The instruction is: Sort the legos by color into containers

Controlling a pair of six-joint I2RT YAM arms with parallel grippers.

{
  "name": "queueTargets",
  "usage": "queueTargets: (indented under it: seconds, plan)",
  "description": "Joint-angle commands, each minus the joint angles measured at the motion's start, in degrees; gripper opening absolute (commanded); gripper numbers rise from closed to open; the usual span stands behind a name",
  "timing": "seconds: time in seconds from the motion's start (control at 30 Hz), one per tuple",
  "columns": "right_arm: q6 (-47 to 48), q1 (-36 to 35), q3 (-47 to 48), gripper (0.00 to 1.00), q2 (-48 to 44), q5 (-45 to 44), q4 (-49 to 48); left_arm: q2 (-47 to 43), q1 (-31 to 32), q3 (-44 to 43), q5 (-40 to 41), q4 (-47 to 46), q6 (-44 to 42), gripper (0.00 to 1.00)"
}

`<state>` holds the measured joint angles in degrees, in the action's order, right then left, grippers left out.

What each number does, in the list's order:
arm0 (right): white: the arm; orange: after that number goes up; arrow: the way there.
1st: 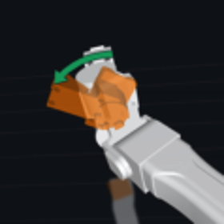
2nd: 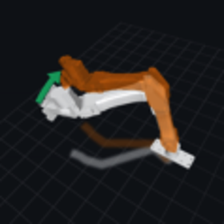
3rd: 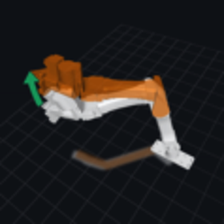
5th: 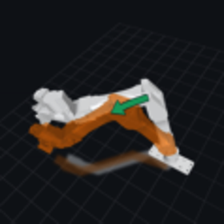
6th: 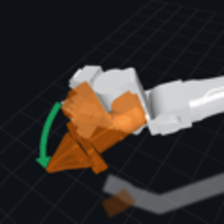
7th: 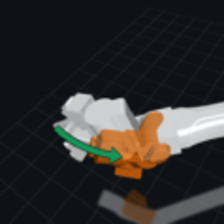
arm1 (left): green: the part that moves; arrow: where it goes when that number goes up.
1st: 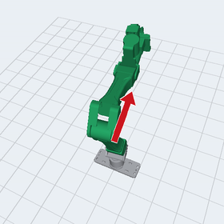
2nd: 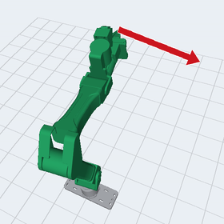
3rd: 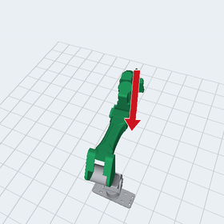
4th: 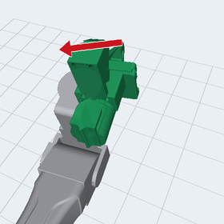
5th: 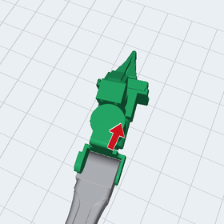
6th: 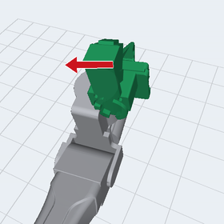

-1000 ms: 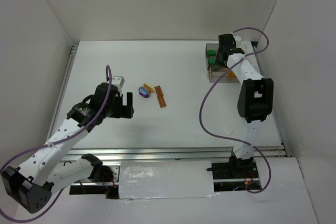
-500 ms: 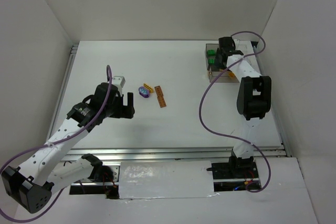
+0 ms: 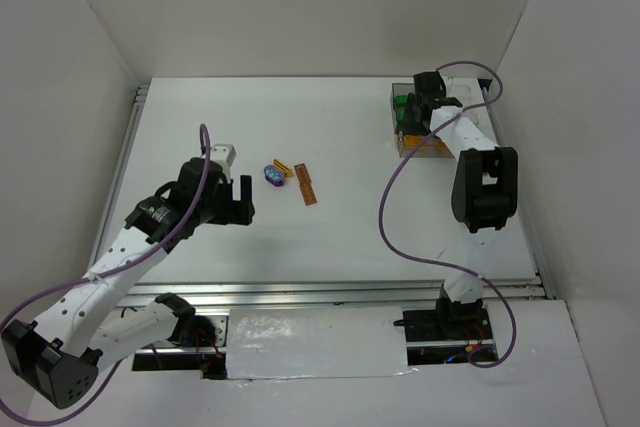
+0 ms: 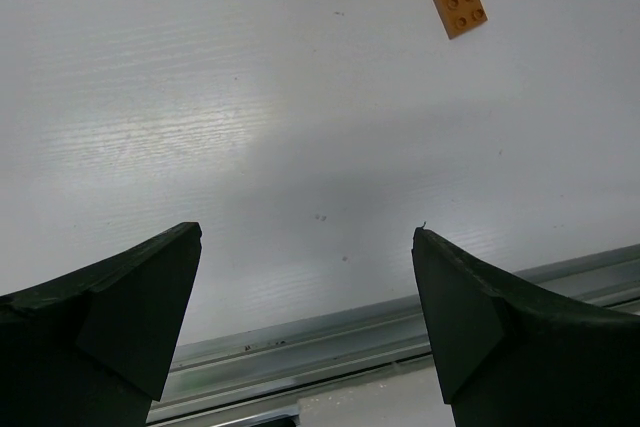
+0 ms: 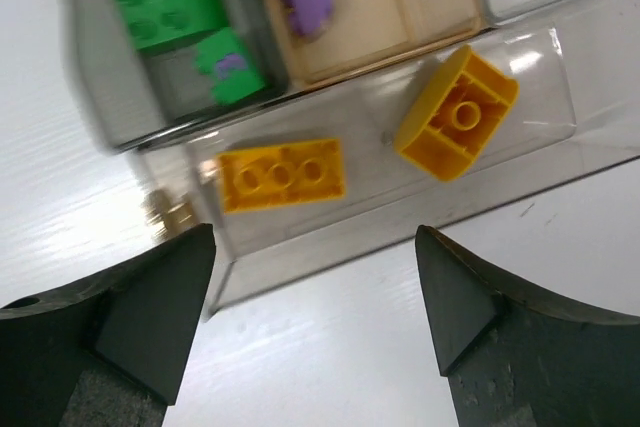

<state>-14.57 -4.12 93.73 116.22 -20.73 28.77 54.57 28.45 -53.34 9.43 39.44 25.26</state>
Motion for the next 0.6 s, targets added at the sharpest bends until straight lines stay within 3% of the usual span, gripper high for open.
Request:
queueTargets:
  seconds: [0.0,0.2,0.4,0.47,0.53,0.57]
  plan:
    - [-0.64,-5.27,-0.3,0.88,-9.07,0.51,-1.62,-1.65,-1.46,-0.54,3.48,-0.51,0.05,1.0]
    - [-1.25,-17.05,-0.31,0.88,-11.38,9.3,1.63,-3.94,-6.29,-0.71,9.55,0.72,2.69,0.99]
    - [-3.8,-28.46,1.62,0.87,-6.12,10.27,0.94,-4.12,-8.14,-0.89,10.96,1.34,3.57,1.0]
    - [-2.93,-30.67,4.69,0.78,-3.74,10.45,0.41,-4.12,-8.32,-0.54,9.82,0.82,3.14,1.0]
    - [-1.96,-32.61,8.73,0.6,0.39,9.57,1.1,-3.94,-8.32,-0.36,8.94,0.55,2.7,0.99]
    - [-1.43,-33.23,10.23,0.58,2.67,9.66,1.11,-3.51,-8.32,-0.36,8.59,0.55,2.69,0.99]
